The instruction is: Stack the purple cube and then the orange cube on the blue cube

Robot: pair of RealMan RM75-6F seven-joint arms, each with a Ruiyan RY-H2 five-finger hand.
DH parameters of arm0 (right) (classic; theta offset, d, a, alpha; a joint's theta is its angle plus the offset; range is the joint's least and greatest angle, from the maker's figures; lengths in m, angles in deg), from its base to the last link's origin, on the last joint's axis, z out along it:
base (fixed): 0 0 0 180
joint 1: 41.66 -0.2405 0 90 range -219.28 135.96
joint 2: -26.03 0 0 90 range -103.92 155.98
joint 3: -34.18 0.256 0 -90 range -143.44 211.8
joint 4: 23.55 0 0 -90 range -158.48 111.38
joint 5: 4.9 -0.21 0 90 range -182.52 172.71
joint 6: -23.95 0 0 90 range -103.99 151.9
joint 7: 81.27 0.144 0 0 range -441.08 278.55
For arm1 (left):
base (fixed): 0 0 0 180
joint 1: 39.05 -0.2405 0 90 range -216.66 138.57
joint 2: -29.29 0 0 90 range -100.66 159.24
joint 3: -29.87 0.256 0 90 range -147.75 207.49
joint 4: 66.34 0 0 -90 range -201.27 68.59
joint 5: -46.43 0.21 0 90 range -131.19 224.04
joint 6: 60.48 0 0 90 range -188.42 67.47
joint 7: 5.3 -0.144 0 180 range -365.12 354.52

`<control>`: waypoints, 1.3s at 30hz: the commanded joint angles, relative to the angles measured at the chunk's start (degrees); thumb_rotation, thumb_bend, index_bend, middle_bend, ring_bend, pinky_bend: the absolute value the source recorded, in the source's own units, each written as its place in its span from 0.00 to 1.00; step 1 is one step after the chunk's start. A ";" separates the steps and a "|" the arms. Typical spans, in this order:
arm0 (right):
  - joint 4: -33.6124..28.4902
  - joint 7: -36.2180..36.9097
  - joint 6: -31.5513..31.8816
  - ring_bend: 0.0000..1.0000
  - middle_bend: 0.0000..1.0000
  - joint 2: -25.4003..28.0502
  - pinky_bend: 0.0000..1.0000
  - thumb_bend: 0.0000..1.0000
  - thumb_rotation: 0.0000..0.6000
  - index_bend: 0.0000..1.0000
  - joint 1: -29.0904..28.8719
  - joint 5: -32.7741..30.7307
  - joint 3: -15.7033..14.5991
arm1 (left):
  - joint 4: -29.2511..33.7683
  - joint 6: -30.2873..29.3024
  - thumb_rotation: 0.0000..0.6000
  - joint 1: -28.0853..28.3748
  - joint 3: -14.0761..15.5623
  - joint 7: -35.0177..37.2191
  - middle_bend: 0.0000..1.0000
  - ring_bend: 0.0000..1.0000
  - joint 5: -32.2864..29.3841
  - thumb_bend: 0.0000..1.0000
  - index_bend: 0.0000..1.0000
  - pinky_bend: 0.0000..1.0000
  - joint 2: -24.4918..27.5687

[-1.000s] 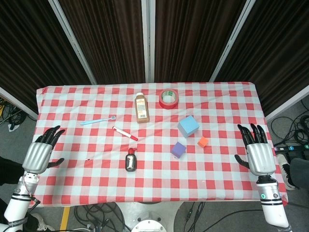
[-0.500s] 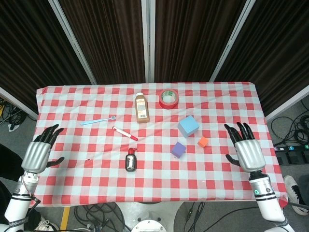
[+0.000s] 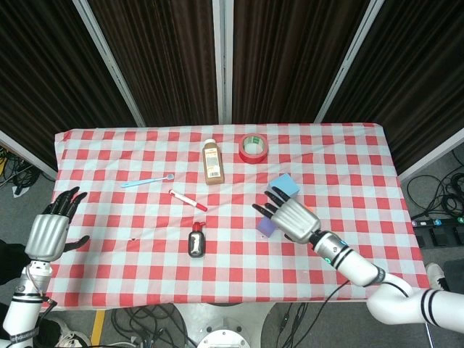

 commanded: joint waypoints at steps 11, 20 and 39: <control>12.57 3.84 -9.70 0.00 0.30 -8.93 0.00 0.12 1.00 0.00 -6.95 -0.92 0.90 | -1.38 0.84 1.00 -0.50 0.04 3.34 0.19 0.13 -0.66 0.08 0.19 0.32 0.19; 11.98 3.76 -9.90 0.00 0.30 -8.45 0.00 0.12 1.00 0.00 -7.31 -0.57 -0.33 | -2.32 1.26 1.00 -0.65 -0.23 4.74 0.19 0.13 -1.17 0.08 0.19 0.32 0.44; 12.82 1.04 -13.99 0.00 0.29 -8.17 0.00 0.12 1.00 0.00 -9.35 -4.48 -1.95 | -3.87 3.02 1.00 -0.43 -0.68 5.53 0.19 0.13 -2.58 0.09 0.19 0.32 -0.10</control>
